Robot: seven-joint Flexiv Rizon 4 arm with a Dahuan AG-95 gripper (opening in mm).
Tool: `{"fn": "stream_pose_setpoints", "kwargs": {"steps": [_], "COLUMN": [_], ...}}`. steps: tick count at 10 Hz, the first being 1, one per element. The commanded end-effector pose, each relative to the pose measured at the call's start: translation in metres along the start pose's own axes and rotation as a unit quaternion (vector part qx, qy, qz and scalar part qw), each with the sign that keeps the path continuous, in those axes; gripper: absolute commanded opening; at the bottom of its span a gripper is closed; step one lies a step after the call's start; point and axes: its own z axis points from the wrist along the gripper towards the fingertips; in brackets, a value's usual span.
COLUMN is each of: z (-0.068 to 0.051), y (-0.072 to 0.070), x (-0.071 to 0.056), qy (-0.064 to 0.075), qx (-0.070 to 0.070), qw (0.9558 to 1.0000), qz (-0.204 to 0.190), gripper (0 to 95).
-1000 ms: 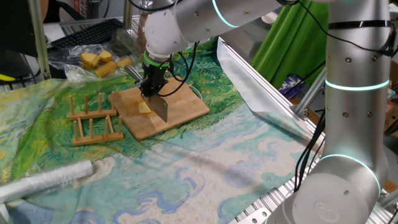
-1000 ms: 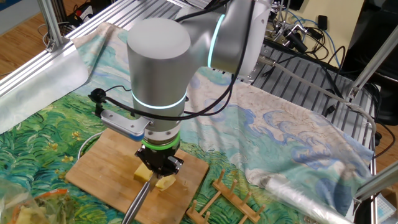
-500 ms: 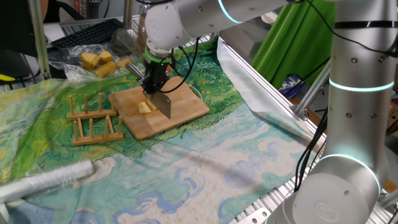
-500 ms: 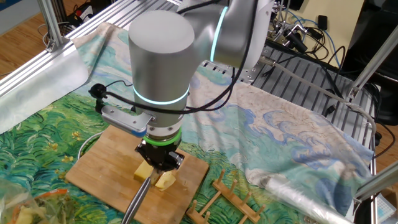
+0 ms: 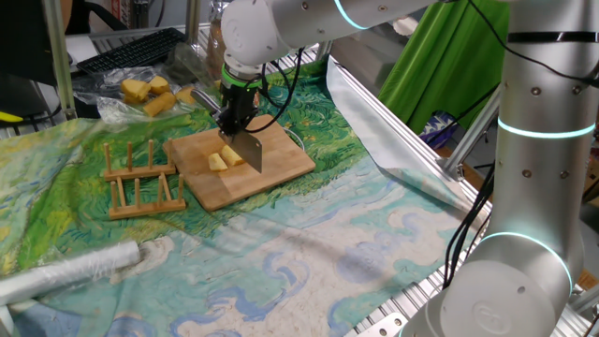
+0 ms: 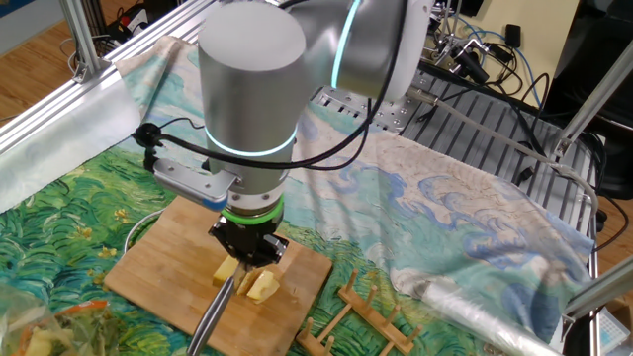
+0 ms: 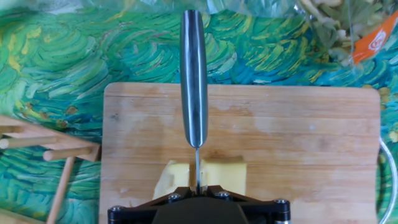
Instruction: Chop the potatoes
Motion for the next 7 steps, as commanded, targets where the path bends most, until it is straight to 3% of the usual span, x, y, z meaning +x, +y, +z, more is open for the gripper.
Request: {"fn": "stream_pose_setpoints", "kwargs": {"steps": [1, 7], "z": [-0.0002, -0.0008], "y": [-0.0056, -0.0085], "x": [0.0001, 0.0008], "qy": [0.000, 0.000], "qx": [-0.001, 0.001], "qw": [1.0000, 1.0000], "qz": [-0.002, 0.000], "gripper": [0.0, 0.0]}}
